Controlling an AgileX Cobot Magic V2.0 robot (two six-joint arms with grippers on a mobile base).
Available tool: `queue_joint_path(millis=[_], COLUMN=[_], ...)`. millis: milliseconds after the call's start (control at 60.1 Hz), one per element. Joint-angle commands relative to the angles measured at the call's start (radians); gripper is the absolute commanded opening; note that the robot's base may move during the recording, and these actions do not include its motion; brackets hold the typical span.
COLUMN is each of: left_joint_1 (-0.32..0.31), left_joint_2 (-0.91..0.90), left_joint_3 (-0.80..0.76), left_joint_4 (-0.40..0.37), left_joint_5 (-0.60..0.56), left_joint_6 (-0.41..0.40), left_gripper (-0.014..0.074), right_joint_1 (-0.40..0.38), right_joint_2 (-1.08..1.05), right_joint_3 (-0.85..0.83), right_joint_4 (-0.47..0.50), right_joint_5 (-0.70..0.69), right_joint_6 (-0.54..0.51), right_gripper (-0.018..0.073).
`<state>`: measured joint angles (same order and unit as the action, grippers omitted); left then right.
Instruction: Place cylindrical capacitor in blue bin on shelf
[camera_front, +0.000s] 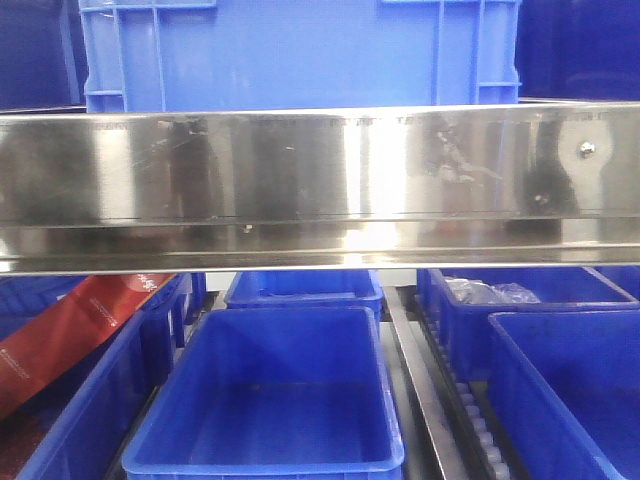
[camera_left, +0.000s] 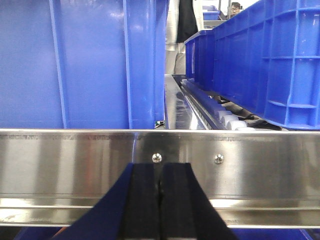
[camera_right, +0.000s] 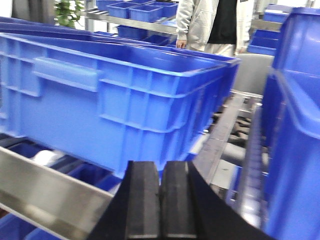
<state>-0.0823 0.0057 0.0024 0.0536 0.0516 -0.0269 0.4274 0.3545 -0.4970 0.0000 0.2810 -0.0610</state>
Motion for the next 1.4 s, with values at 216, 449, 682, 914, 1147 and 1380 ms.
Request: queue_joint_path(millis=[216,449,682,914,1147,1380], left_joint_1=[0.003,0.003,0.003,0.003,0.003,0.003], left_joint_2=[-0.006,-0.006,-0.006,-0.006,-0.006,-0.006], left_joint_3=[-0.002,-0.002,-0.002,-0.002,-0.002,-0.002], left_joint_4=[-0.005,-0.005,-0.005,-0.005,-0.005,-0.005], left_joint_5=[-0.017,-0.017,-0.017,-0.017,-0.017,-0.017], left_joint_6=[0.001,0.001,0.001,0.001,0.001,0.001], left_gripper=[-0.0111,-0.0111,-0.0111,-0.0111,-0.0111,-0.0111], right_joint_1=[-0.303,-0.447,-0.479,-0.477,-0.477,-0.477], right_joint_2=[-0.105,-0.269,-0.354,-0.354,-0.354,-0.354], right_joint_3=[0.134,0.355,0.497,0.497,0.497,0.497], right_joint_4=[0.06,0.112,0.099,0.093,0.093,0.093], right_joint_5=[-0.078,-0.133,-0.164,-0.155,-0.155,-0.155], right_joint_6=[-0.001,-0.001,-0.001,-0.001,-0.001,-0.001], right_gripper=[-0.0153,-0.0153,-0.0153,-0.0153,-0.0153,-0.0153])
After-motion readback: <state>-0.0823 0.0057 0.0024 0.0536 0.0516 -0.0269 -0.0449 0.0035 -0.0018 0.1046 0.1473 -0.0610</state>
